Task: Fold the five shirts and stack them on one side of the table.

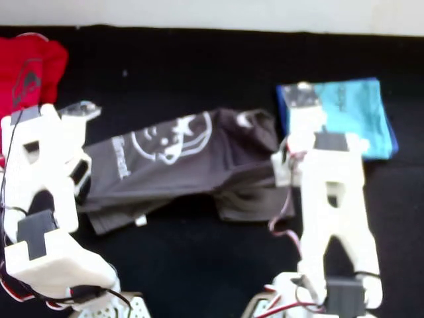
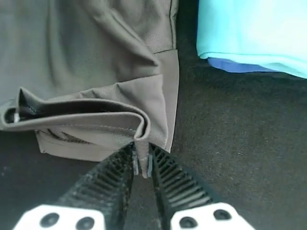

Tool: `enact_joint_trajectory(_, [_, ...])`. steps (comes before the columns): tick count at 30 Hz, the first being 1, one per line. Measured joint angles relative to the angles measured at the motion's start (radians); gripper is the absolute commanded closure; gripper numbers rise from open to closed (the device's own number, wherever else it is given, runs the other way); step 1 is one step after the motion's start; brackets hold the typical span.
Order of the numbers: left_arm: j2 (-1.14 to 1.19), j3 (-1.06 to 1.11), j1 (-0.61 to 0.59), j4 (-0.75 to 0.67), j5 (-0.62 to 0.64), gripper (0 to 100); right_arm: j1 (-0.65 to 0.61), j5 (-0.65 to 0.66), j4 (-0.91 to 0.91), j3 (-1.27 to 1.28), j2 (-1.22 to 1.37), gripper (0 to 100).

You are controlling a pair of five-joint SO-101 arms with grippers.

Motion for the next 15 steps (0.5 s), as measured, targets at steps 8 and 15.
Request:
enact_joint_trajectory(8, [0.0,0.086,0.002,-0.072,0.0,99,0.0,0.0,-0.137,0.104,-0.012,99.3])
enact_joint_trajectory(15, [0.0,0.107,0.002,-0.091,0.0,99,0.0,0.052,-0.169,0.117,-0.014,99.3])
